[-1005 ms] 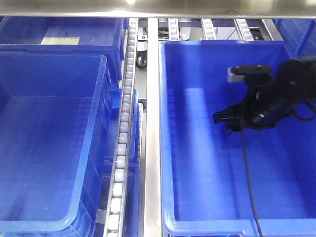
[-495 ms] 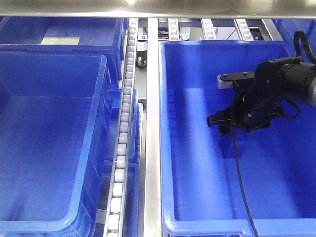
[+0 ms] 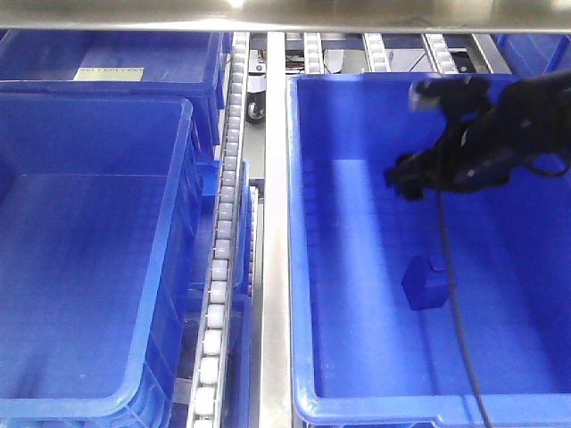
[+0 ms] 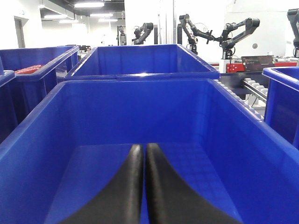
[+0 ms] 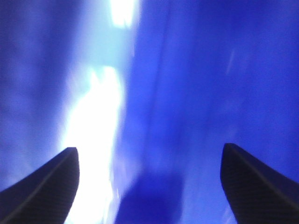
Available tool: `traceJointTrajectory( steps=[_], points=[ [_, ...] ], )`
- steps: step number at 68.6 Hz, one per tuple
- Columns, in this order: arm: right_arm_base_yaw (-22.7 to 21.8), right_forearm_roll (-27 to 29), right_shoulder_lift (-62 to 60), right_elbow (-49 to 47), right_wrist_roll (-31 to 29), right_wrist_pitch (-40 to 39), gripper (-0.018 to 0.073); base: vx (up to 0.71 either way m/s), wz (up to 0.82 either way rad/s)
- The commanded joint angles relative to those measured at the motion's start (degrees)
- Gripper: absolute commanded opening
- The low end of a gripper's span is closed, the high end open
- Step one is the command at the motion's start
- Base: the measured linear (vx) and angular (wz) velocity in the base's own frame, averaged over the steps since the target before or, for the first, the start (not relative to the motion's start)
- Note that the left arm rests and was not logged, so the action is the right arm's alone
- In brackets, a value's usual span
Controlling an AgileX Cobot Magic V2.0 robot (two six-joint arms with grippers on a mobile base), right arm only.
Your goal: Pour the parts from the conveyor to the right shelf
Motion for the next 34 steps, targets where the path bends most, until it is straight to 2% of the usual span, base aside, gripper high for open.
traceJointTrajectory(
  steps=[1,10,23,34],
  points=[
    [-0.1,-0.8,-4.9,-0.9,-1.0,-5.3,0.0581,0.00,0.00],
    [-0.1,-0.7,-9.2,5.3,-0.9,-12.7,0.0581,0.00,0.00],
    [-0.1,1.1,-18.9,19.3,-0.3,-28.7,0.0581,0.00,0.00],
    [0.0,1.2,-29.0,26.9,-0.6,-33.1,0.0581,0.00,0.00]
  ],
)
